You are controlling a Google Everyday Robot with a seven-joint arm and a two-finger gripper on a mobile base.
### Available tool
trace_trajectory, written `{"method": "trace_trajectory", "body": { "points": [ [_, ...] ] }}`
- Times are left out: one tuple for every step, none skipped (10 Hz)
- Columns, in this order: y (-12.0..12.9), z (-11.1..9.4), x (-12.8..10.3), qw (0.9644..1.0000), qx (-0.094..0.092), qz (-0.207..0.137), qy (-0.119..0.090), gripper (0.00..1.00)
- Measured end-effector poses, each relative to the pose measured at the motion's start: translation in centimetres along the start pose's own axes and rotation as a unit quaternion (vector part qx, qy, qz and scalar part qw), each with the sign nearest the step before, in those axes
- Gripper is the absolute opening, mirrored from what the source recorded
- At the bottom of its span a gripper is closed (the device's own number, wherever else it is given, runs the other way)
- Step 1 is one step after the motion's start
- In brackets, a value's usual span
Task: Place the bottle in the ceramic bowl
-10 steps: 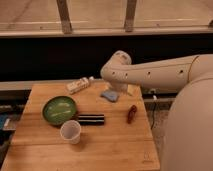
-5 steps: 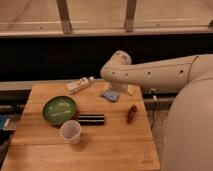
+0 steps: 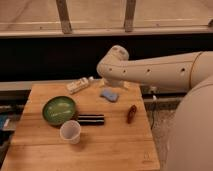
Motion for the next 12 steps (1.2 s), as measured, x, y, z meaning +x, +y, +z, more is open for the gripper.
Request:
{"method": "trace_trajectory", "body": {
  "points": [
    [1.8,-0.3,-0.7,0.9999,-0.005,-0.016,-0.003,0.80],
    [2.7,-0.3,-1.0,0.9996,-0.007,-0.027,-0.002,0.80],
    [3.6,-0.2,-1.2,0.9991,-0.010,-0.041,0.000,0.80],
    [4.4,0.1,-1.5,0.9986,-0.013,-0.052,0.002,0.80],
    [5.2,0.5,-1.7,0.9980,-0.015,-0.061,0.005,0.80],
    [6.5,1.1,-2.1,0.9972,-0.020,-0.072,0.008,0.80],
    [8.0,2.1,-2.5,0.9962,-0.024,-0.082,0.015,0.80],
    [8.9,2.9,-2.8,0.9957,-0.025,-0.087,0.020,0.80],
    [9.5,3.5,-3.2,0.9953,-0.026,-0.090,0.024,0.80],
    [10.2,4.4,-3.6,0.9948,-0.024,-0.094,0.030,0.80],
    [11.4,5.4,-3.9,0.9939,-0.023,-0.101,0.038,0.80],
    [12.3,5.8,-4.1,0.9932,-0.024,-0.106,0.042,0.80]
  ]
}}
